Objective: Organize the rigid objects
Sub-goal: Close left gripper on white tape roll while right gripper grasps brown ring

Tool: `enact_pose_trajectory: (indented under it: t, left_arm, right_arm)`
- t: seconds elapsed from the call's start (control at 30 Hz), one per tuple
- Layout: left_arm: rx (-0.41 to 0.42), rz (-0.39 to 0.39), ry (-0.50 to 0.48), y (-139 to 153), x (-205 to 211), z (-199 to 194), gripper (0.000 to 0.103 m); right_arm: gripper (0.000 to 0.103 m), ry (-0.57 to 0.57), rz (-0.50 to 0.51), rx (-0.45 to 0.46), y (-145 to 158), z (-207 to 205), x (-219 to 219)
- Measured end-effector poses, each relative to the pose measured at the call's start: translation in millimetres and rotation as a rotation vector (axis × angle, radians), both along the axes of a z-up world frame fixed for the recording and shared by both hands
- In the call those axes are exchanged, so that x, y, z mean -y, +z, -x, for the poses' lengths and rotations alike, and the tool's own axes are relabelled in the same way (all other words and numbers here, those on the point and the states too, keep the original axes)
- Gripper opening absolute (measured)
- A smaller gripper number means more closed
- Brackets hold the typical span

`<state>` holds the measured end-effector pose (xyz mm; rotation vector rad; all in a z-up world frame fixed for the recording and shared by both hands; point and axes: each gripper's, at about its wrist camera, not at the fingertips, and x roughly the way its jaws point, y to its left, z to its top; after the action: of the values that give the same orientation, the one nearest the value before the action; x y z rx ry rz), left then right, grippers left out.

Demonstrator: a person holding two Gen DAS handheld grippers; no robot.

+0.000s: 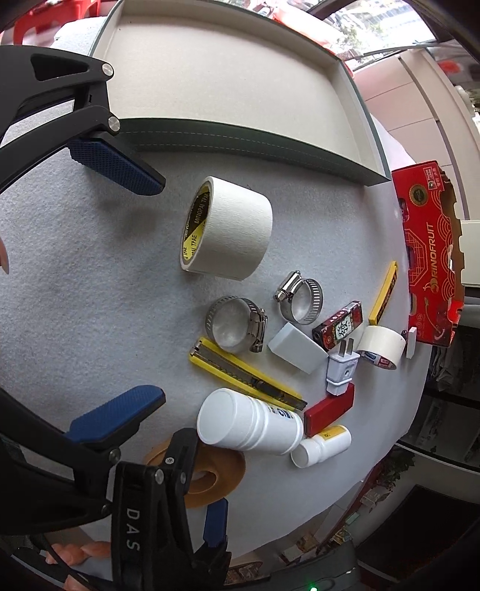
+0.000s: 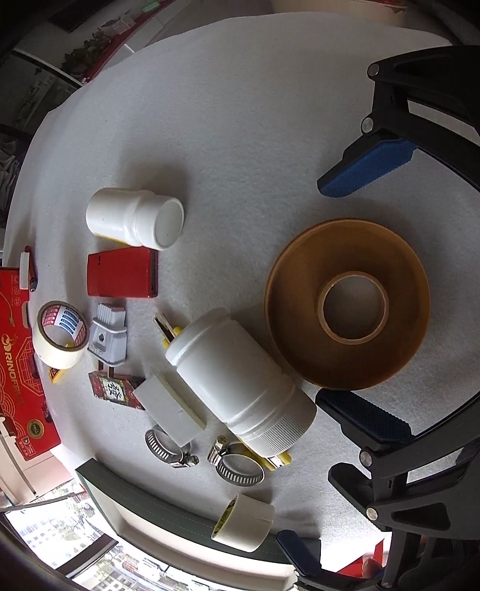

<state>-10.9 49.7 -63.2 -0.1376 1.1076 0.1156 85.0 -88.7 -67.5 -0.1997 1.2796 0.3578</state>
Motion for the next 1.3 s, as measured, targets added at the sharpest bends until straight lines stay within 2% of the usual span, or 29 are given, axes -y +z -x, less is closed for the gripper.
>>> enact_pose_trajectory:
  t: [0.1,0.27,0.4,0.5,0.77,0.9,1.1,1.3]
  left_arm:
    - [0.013,-0.032,-0.010,1,0,-5,0.103]
    - [0.024,-0.028,-0.015,-1,-14,-11,0.103]
    - [0.027,0.001,-0.022,-2,-26,-14,0.103]
    - [0.039,0.020,-0.028,0,-30,-16,0.103]
    - [0.014,-0.023,-0.040,-4,-22,-28,0.103]
    - [0.016,-0.018,-0.044,-4,-27,-28,0.103]
    - [0.036,-0.050,-0.081,1,-38,-21,0.103]
    - [0.010,-0.090,-0.119,-6,-39,-25,0.103]
  right_arm:
    - [0.103,-0.008,0.014,0.001,-4,-8,4]
    - [0.103,-0.014,0.039,0.028,-2,-6,10]
    - [0.103,-0.009,0.081,0.048,-3,-1,12]
    - [0.103,0.010,0.064,0.026,-9,-4,38]
    - [0.103,0.008,0.061,0.024,-12,8,45]
    - [0.103,0.009,0.061,0.034,-9,6,48]
    - [0.103,0.009,0.063,0.036,-11,6,45]
    - [0.103,0.011,0.061,0.044,-10,7,45]
